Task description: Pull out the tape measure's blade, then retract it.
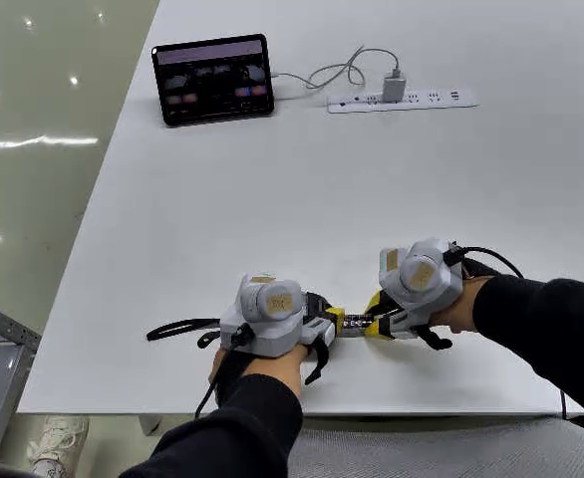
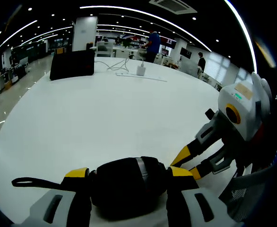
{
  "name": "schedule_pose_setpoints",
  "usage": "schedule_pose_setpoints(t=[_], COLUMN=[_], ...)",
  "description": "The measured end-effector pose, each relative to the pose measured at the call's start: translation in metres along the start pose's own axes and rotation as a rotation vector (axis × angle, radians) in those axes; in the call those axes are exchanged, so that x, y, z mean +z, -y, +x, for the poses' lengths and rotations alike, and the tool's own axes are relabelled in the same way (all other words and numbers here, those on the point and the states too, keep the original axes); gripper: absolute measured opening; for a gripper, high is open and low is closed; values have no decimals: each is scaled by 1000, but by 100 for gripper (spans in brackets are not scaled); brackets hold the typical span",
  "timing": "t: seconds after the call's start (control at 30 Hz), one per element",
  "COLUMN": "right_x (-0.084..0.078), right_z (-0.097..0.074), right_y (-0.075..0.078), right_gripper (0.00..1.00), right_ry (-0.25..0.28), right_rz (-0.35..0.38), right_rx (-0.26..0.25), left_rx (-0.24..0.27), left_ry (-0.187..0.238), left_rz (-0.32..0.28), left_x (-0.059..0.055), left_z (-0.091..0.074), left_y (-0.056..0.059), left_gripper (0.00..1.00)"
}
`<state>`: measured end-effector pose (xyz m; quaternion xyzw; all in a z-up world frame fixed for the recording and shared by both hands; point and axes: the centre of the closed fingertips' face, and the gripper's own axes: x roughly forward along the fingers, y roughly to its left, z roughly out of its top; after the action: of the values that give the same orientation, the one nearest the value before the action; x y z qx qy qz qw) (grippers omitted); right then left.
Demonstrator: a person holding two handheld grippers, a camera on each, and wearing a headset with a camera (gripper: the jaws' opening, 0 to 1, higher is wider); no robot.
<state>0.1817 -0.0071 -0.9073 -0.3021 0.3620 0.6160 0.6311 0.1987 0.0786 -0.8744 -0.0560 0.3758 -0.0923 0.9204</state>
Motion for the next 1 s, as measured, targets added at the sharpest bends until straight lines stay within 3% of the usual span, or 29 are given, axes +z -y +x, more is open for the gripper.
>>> schedule_pose_setpoints(t=[0.17,0.3,0.7,0.77,0.8,0.83,0.9,1.0], right_x=[2,1,-4,-7,-10,-11,-16,-14], right_z=[2,1,-1,-4,-5,-3,-2,0], right_y=[-2,-4,-4,-6,-6,-4,-8,-10], right_gripper=[12,12,12,9,0,0,0,0], right_ry=[13,39,52,47,33,53,46,44], right_rz=[14,-1,-29,-31,-34,-57,-6,-30], right_rx=[5,-1,-17,2,4,-4,6,-1], left_rx=[-7,-10,-4,-3,-4,-3,-2,-4], left_ry=[-2,3,1,3,1,3,2,1], left_rz=[21,17,0,-3,-1,-1,-1,-1], left_x=[-1,-1,0,0,-1,0,-1,0], left_z=[0,0,1,1,1,1,1,1], left_y=[1,1,0,0,0,0,0,0], left_gripper=[60,60,60,60,60,61,61,60])
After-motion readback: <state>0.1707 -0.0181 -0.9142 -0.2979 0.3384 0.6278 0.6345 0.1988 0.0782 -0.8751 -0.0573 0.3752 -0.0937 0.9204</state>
